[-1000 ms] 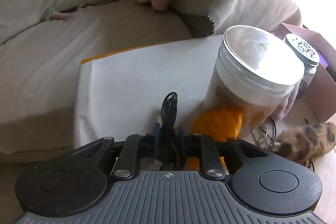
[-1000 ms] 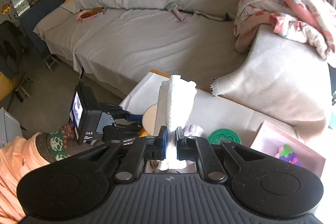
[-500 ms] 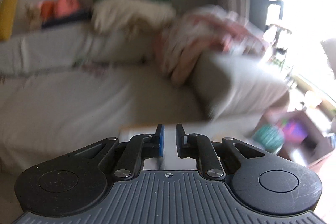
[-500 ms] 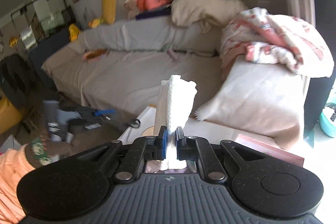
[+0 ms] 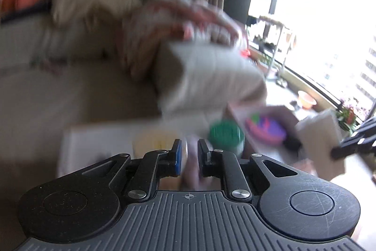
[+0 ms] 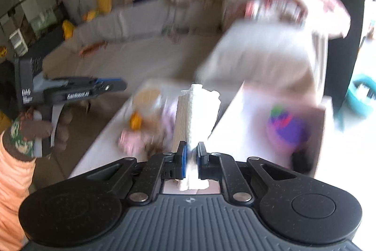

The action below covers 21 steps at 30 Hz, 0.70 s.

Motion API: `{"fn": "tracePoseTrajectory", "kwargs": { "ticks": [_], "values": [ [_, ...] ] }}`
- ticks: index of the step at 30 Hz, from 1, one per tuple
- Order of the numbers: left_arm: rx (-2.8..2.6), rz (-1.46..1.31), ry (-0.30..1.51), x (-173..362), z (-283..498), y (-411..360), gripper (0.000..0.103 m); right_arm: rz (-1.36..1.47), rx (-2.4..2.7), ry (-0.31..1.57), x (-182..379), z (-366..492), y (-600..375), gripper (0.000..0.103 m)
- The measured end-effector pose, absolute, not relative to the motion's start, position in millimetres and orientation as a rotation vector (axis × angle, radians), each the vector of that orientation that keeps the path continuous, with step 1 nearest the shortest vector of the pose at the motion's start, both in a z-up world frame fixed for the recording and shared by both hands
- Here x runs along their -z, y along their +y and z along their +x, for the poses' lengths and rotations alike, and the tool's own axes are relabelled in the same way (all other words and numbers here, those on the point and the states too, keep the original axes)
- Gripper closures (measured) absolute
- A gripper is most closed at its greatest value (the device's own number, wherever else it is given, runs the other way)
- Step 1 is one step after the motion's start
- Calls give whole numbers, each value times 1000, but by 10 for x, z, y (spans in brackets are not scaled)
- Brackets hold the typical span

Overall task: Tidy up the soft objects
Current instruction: 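Lift the white cloth with the right tool toward the pink box, then grasp the pink patterned cloth with the left tool while the right tool holds the white cloth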

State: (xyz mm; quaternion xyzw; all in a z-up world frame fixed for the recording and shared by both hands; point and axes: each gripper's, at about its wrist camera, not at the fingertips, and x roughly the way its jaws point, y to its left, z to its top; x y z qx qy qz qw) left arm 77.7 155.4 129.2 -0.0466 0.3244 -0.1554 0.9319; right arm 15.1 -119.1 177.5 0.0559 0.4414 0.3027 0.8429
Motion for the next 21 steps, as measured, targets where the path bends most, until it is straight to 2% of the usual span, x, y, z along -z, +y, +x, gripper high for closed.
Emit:
{"fn": "tracePoseTrajectory", "kwargs": {
  "ticks": [3,6,10,12,13,14,18,21],
  "values": [
    [325,-113,716,-949,616,1647,81,118,-669,1028,-1321,55,-961,94],
    [237,-128,736,-742,547,1865,81,107,-683,1107,-976,-35,-786,94],
    [124,-296,731,-548,659,2368,81,16,-632,1096,-766,-154,-653,92],
    [133,-356,747,-386,760,2546,81,-8,-620,1072,-768,-190,-624,71],
    [150,-383,755,-311,787,2595,81,1,-613,1052,-788,-188,-637,48],
    [169,-417,766,-232,818,2630,81,16,-599,1022,-802,-196,-685,32],
    [260,-481,806,-50,808,2618,81,30,-551,894,-901,-296,-812,29],
    [324,-377,836,-61,694,2377,79,-8,-544,870,-929,-284,-790,26]
  ]
}}
